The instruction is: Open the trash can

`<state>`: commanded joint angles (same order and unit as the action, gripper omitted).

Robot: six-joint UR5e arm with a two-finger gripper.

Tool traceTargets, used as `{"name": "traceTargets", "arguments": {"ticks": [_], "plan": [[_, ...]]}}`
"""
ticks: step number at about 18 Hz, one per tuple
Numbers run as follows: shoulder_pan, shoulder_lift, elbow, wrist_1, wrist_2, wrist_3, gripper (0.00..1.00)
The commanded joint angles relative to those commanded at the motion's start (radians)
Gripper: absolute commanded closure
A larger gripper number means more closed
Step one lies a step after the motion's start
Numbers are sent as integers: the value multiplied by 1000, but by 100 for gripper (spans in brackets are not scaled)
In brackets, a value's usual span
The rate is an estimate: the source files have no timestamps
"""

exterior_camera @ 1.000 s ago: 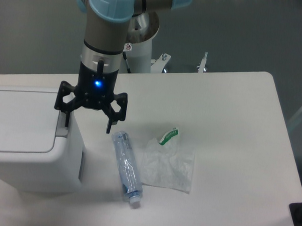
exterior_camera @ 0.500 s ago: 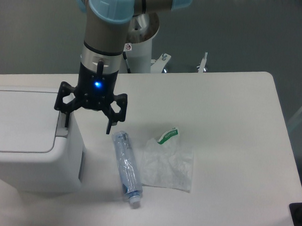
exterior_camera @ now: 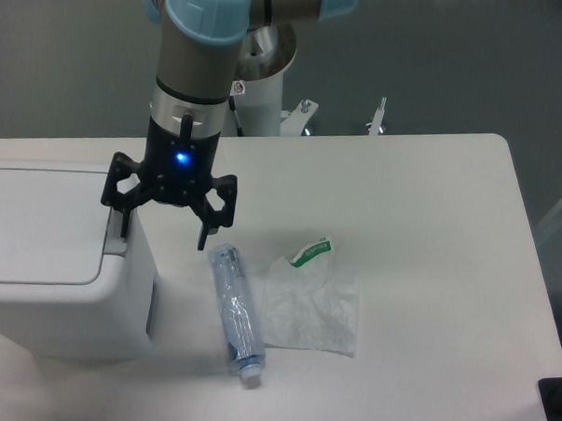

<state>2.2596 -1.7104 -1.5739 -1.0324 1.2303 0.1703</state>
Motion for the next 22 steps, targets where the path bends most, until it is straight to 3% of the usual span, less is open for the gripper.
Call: {"name": "traceTargets", "arguments": {"ticks": [22], "plan": [[0,-9,0,21,2,-2,0]]}}
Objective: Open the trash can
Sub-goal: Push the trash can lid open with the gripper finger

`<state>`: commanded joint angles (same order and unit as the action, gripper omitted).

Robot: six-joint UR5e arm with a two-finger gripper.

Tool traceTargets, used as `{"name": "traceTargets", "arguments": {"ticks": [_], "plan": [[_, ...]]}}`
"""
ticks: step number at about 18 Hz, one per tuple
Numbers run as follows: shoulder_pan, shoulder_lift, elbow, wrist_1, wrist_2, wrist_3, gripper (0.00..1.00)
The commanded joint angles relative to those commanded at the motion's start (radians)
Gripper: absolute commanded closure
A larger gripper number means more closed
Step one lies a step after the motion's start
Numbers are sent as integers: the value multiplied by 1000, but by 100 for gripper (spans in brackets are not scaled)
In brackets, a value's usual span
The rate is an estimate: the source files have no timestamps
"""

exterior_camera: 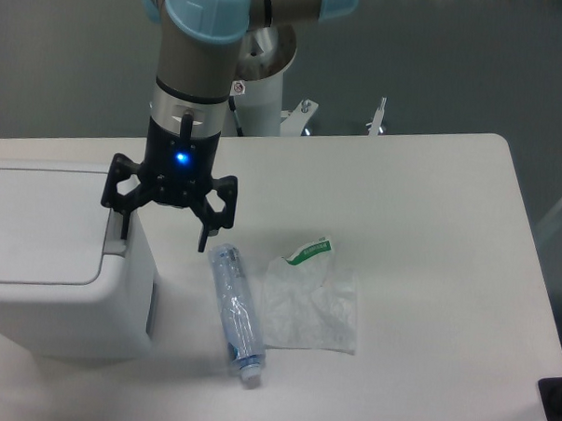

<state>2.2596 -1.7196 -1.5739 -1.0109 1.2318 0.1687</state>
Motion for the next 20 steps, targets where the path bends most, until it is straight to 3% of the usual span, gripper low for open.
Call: {"name": "traceTargets", "arguments": {"ticks": [14,20], "plan": [[0,-9,12,0,0,-3,0],[11,44,28,-6,11,-2,0]]}}
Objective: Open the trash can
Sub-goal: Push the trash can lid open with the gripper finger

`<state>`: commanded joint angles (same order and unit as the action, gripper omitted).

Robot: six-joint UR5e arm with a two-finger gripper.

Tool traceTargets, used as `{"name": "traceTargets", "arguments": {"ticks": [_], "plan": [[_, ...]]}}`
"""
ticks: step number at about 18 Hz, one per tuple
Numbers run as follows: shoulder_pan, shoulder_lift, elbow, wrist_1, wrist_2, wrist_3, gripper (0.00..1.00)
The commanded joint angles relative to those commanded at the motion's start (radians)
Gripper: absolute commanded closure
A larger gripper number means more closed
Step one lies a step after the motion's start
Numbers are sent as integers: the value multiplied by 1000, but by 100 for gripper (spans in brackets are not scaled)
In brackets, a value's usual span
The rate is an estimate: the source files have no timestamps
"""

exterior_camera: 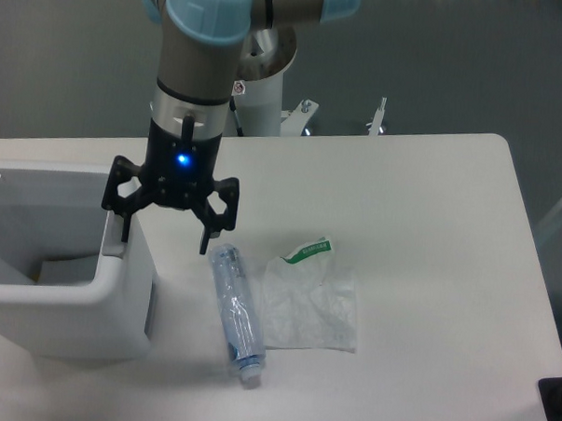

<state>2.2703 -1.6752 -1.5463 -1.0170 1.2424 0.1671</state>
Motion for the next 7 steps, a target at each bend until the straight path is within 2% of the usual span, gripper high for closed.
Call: {"name": "traceTargets", "arguments": {"ticks": [2,5,7], "plan": [[12,8,12,11,49,12,0],[28,3,32,3,190,28,0],[29,-1,32,3,218,69,0]]}}
